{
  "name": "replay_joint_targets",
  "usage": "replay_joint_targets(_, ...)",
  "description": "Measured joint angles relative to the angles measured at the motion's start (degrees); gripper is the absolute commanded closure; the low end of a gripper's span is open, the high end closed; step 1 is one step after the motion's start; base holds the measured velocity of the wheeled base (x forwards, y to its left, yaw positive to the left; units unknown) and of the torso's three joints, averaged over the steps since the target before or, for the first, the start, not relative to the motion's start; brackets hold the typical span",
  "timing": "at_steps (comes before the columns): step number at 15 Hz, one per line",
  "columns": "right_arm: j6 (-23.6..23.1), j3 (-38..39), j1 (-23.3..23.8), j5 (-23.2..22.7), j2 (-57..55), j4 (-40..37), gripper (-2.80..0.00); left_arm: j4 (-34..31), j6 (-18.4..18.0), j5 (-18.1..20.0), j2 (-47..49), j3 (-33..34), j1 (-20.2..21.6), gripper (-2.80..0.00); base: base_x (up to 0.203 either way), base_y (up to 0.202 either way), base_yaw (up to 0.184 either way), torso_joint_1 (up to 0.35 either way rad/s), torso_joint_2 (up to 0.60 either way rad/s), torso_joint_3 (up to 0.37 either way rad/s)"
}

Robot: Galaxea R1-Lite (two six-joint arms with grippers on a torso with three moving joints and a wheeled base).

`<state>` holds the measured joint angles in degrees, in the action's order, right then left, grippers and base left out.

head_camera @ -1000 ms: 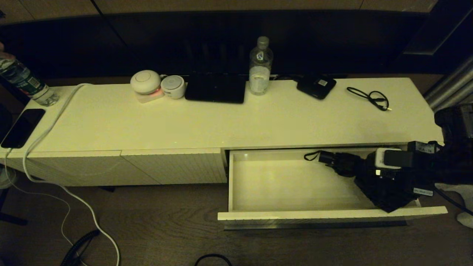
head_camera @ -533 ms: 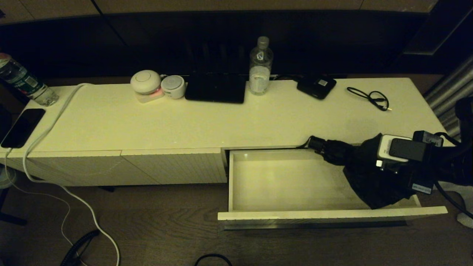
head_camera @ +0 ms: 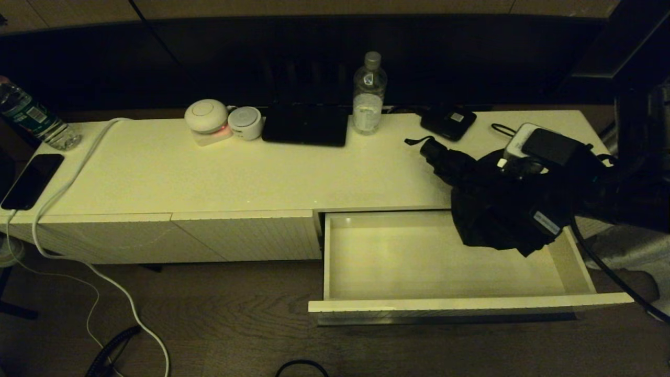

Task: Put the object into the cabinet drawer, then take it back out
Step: Take the umbrella out of the drawer and put it on the table

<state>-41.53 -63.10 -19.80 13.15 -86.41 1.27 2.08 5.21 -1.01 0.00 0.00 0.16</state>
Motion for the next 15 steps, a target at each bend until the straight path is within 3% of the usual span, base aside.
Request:
replay_joint_targets(5,15.4,-9.7,-4.8,7.9,-8.6,0.1,0.00,0.0,0.0,0.0,0.0,0.0,0.0,0.00,0.000,0.000,0.000,0.000,0.00,0.000)
replay_joint_targets(10,33.1,-22.1,-6.3,13.4,-18.5,-0.7,0.00,0.0,0.0,0.0,0.0,0.0,0.0,0.00,0.000,0.000,0.000,0.000,0.00,0.000)
replay_joint_targets(12,36.6,-26.8,-6.4,13.9,-22.3,-1.3,0.00,0.0,0.0,0.0,0.0,0.0,0.0,0.00,0.000,0.000,0.000,0.000,0.00,0.000)
replay_joint_targets(15,37.3,-30.3,-6.5,14.1,-26.9,-0.7,0.00,0.0,0.0,0.0,0.0,0.0,0.0,0.00,0.000,0.000,0.000,0.000,0.00,0.000)
